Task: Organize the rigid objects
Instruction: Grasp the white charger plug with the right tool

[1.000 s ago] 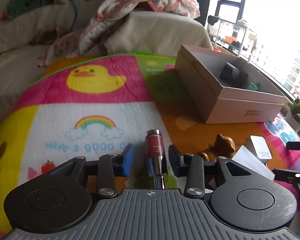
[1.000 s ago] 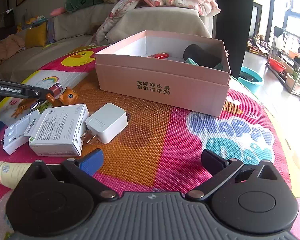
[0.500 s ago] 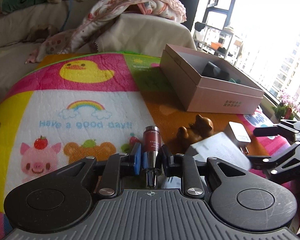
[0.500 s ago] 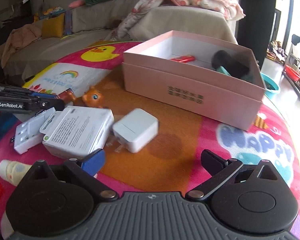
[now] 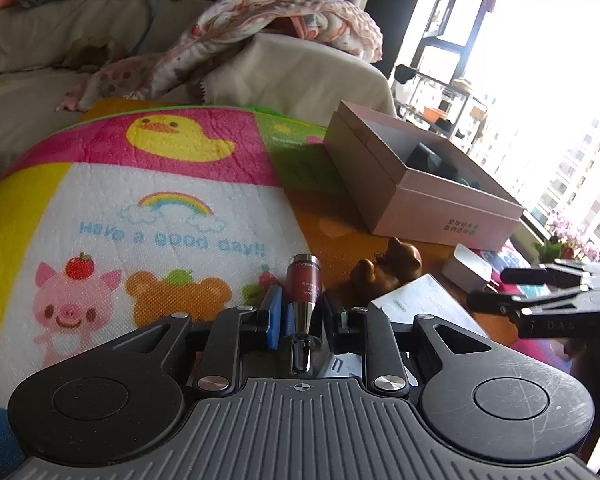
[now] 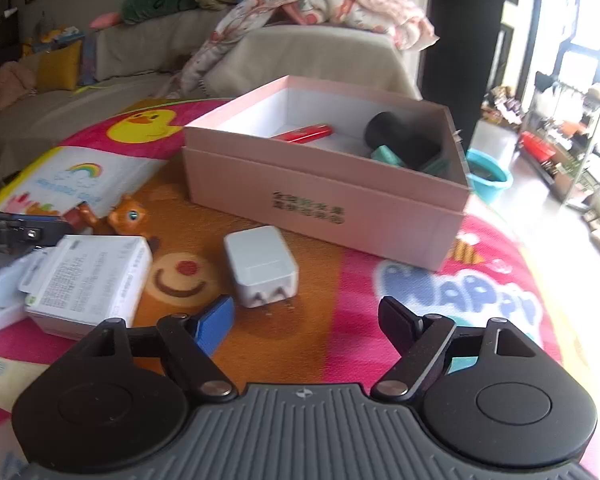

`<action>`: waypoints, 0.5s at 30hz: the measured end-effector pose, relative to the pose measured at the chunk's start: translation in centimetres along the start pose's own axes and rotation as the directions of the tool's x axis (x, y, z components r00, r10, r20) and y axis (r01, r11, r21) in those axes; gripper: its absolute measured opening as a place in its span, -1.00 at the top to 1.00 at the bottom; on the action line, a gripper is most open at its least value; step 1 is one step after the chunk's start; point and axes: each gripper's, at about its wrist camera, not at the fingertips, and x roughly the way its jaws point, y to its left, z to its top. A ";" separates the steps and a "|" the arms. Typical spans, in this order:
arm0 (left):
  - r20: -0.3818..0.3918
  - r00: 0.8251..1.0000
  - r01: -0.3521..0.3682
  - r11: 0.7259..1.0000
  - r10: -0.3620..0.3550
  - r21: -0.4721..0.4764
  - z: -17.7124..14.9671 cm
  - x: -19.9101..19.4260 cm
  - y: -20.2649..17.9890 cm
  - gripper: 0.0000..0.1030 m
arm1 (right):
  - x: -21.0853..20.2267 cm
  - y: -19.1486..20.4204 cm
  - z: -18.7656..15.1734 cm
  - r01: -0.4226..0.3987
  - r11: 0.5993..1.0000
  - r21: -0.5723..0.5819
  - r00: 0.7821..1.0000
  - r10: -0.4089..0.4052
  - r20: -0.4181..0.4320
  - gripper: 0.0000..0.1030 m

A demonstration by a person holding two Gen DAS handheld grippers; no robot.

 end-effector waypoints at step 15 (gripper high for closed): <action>-0.074 0.995 -0.036 0.952 0.061 0.304 0.6 0.1 -3.5 0.53 | -2.2 0.9 0.5 -0.085 0.989 -0.123 0.995 0.079 -0.054 0.37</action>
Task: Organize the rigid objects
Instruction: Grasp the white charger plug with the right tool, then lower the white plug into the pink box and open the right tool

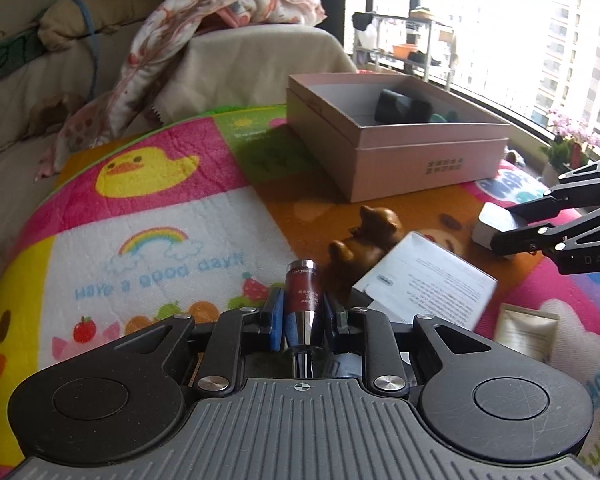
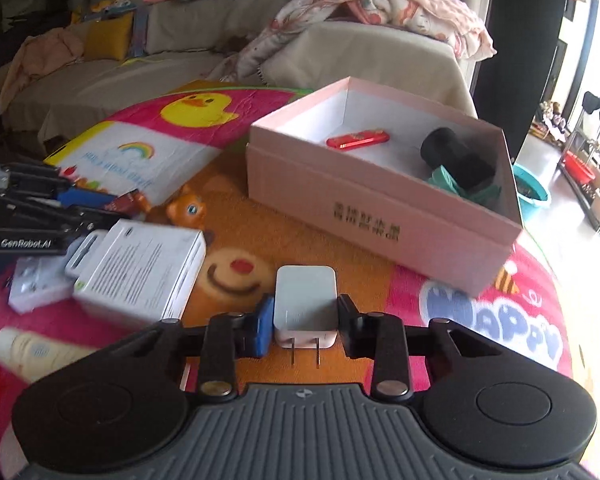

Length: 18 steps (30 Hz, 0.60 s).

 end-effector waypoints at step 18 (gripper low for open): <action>0.353 0.923 0.133 0.988 -0.150 0.071 18.6 -2.3 -4.4 0.71 | -4.7 -6.7 9.7 0.069 0.981 0.182 0.942 -0.124 0.312 0.59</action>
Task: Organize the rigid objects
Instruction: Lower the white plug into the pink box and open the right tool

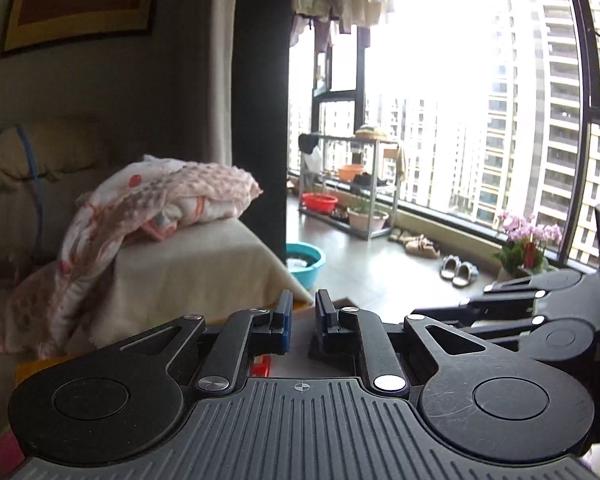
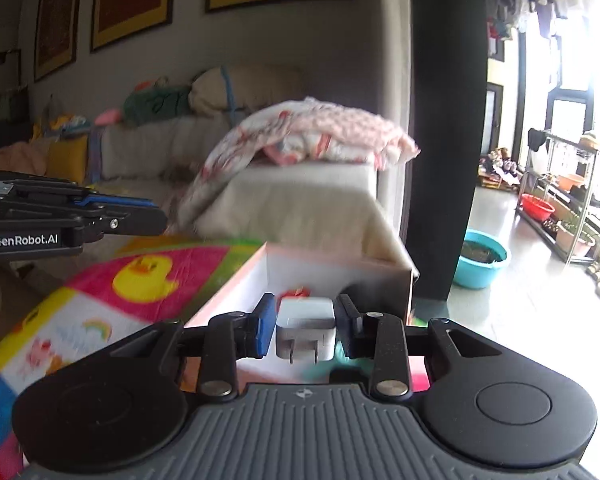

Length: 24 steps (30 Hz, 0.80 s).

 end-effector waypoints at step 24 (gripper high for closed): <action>-0.406 0.914 -0.014 0.999 -0.002 -0.035 -16.5 -4.9 6.9 0.59 | 1.0 1.7 -11.5 -0.091 0.996 -0.007 0.951 0.085 -0.296 -0.24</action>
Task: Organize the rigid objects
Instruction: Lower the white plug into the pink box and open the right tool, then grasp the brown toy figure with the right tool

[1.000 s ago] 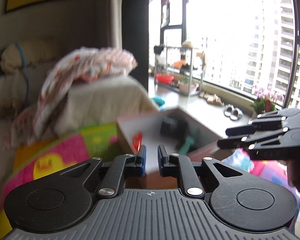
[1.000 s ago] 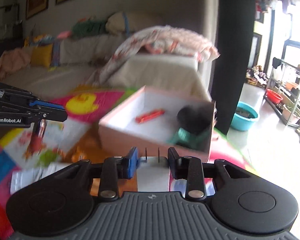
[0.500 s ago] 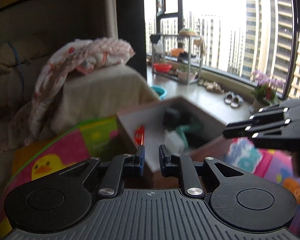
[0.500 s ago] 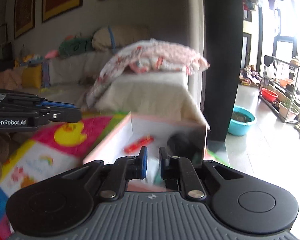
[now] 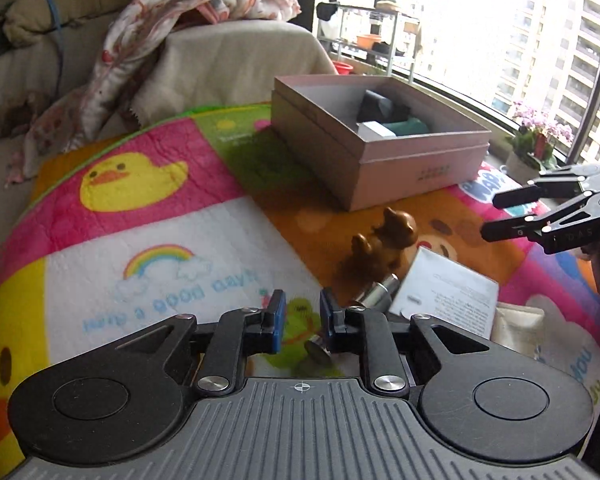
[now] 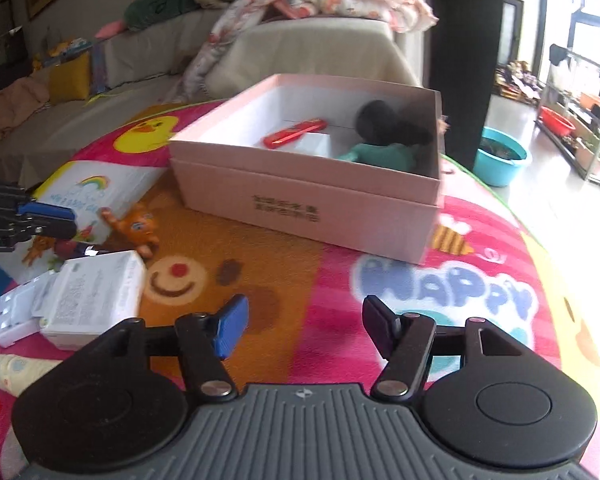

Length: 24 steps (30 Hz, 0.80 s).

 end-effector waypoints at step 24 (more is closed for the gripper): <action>-0.016 0.987 0.161 0.985 -0.160 0.060 -1.5 -0.7 -4.6 0.53 | 3.9 6.7 4.5 -0.132 0.990 -0.048 0.991 0.131 -0.039 0.41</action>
